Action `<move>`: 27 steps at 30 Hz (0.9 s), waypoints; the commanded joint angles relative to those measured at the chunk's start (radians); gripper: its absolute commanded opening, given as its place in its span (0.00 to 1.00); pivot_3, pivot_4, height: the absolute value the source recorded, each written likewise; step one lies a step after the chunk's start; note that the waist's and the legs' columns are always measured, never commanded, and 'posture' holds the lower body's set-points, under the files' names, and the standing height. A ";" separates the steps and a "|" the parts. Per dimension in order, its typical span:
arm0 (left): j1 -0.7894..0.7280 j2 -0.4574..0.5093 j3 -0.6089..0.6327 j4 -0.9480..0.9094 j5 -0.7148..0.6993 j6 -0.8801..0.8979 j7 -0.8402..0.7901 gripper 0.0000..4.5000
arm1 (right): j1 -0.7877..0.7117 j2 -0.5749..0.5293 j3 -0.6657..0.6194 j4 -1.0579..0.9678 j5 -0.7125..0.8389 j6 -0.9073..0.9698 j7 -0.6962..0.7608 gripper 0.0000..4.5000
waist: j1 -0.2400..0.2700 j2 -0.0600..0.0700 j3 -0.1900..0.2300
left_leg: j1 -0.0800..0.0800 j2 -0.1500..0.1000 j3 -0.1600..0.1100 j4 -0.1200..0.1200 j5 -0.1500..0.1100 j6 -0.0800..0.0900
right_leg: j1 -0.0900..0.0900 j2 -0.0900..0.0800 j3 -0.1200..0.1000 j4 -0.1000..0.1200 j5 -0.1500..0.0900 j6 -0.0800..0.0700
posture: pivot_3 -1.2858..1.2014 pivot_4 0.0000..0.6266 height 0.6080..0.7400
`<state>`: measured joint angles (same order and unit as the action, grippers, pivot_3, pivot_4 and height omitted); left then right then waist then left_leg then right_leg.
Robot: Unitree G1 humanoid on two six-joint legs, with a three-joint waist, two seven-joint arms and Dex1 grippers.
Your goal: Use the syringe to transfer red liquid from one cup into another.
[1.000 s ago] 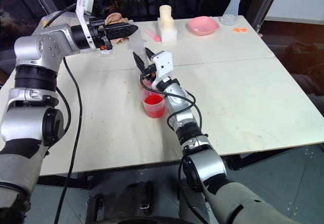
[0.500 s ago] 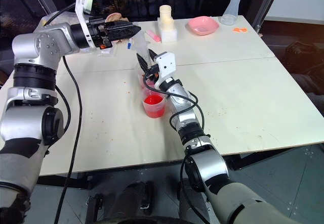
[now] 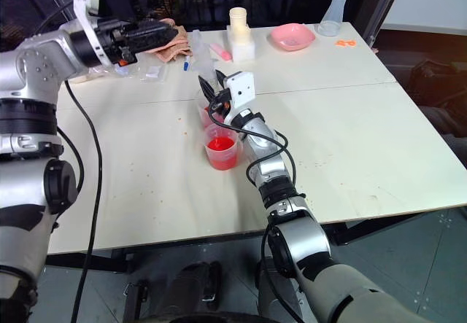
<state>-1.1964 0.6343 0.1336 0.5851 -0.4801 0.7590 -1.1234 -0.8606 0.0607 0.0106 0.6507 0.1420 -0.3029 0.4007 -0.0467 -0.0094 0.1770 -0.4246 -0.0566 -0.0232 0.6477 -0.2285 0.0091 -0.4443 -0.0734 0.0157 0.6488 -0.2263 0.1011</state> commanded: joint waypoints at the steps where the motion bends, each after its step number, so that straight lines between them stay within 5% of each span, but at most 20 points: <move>1: -0.006 0.048 0.030 -0.043 -0.010 -0.001 -0.004 0.64 | -0.018 -0.003 -0.010 -0.094 0.017 0.011 -0.006 0.29 | 0.000 0.000 0.000 | 0.000 0.000 0.000 0.000 0.000 0.000 | 0.000 0.000 0.000 0.000 0.000 0.000 | 0.52 0.24 1.00; 19: -0.002 0.010 0.040 -0.002 -0.017 -0.071 0.014 0.64 | 0.025 -0.027 0.019 -0.535 0.057 0.262 -0.039 0.29 | 0.002 0.000 0.000 | 0.000 0.000 0.000 0.000 0.000 0.000 | 0.000 0.000 0.000 0.000 0.000 0.000 | 0.52 0.24 1.00; 27: -0.072 -0.073 0.023 0.008 -0.023 -0.066 0.031 0.64 | 0.202 -0.088 0.078 -0.892 0.133 0.516 -0.017 0.29 | 0.011 0.000 0.000 | -0.001 0.000 0.000 0.001 0.000 0.001 | 0.001 0.000 -0.001 -0.001 0.000 0.000 | 0.52 0.24 1.00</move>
<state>-1.2210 0.5651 0.1469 0.6184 -0.4889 0.7079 -1.0949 -0.6595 -0.0255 0.0714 -0.1631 0.2510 0.1897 0.3790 -0.0353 -0.0097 0.1769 -0.4255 -0.0569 -0.0236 0.6490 -0.2287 0.0098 -0.4433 -0.0738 0.0149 0.6480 -0.2263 0.1011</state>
